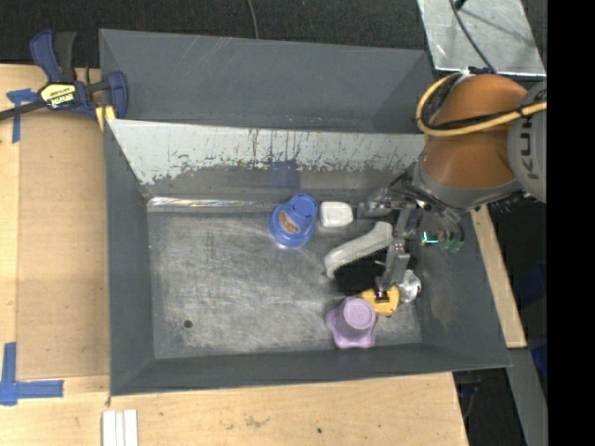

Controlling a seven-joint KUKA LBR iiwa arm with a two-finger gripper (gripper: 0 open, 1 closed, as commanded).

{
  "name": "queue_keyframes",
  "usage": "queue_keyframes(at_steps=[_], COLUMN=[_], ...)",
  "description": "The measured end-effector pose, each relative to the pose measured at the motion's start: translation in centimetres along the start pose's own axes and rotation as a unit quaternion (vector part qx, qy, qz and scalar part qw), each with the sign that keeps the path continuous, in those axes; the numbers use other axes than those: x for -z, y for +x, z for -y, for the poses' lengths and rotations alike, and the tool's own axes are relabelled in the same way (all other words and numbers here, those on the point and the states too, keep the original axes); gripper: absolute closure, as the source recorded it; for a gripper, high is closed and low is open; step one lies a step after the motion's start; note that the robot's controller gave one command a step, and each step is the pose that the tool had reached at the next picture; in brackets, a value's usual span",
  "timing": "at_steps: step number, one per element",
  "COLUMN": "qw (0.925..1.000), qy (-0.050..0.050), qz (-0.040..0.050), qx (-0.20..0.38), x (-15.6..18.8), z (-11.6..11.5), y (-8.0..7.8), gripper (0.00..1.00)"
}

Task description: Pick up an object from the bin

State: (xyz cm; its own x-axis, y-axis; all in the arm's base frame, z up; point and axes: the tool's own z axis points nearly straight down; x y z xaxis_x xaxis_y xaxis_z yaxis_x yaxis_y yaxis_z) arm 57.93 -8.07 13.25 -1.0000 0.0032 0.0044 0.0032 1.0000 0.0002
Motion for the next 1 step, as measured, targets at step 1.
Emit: queue_keyframes(at_steps=[1], qw=[1.0], qy=[0.0], qz=[0.0039], qx=[0.001], x=[0.43], z=[-0.01], y=[-0.19], gripper=[0.0])
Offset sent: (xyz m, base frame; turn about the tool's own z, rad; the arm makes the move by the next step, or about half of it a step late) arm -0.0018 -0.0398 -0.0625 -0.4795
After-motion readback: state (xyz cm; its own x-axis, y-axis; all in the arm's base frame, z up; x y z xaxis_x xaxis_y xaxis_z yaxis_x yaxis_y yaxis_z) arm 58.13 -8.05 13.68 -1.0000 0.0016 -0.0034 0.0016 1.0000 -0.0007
